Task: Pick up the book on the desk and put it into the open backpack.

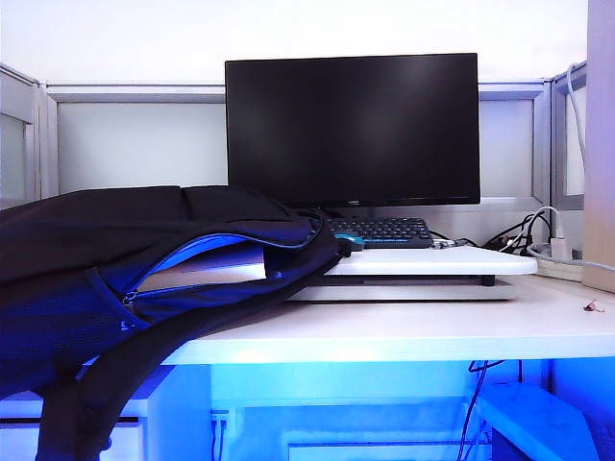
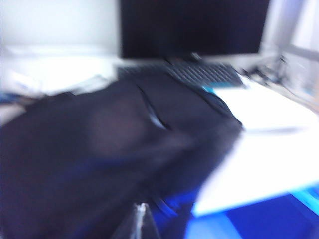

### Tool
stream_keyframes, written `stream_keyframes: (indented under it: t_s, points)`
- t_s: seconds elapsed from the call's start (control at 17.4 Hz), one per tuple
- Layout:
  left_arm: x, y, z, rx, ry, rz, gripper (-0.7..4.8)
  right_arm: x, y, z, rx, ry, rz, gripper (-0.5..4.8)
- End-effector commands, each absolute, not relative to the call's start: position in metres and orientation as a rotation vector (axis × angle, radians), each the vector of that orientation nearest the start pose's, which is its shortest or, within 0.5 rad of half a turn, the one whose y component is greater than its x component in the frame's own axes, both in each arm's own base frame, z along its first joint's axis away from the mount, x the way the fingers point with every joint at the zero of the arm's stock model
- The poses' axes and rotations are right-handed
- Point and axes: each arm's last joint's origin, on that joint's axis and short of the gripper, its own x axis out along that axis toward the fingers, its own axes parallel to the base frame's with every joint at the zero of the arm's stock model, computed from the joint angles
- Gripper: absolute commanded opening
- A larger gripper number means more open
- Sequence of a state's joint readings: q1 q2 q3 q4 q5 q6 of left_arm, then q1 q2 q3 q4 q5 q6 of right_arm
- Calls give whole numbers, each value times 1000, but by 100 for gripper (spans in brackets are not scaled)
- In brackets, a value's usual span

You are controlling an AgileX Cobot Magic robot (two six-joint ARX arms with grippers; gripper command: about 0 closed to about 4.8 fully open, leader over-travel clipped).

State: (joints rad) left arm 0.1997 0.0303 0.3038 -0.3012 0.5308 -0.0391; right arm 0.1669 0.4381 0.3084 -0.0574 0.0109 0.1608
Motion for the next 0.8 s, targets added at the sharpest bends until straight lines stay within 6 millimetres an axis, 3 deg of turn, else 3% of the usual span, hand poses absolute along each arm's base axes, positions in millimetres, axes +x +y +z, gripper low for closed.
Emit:
stream_keyframes:
  t_s: [0.06,0.29,0.8]
  points:
    - [73,-4,229,-38,21,-327,-5,117,17,196,154,192,54,-5]
    - [77,-1,218,-107,66,-209,-5,109,14,153,162,187,9,-5]
    - [95,1,150,-145,211,-175,-5,106,13,151,149,172,-30,-5]
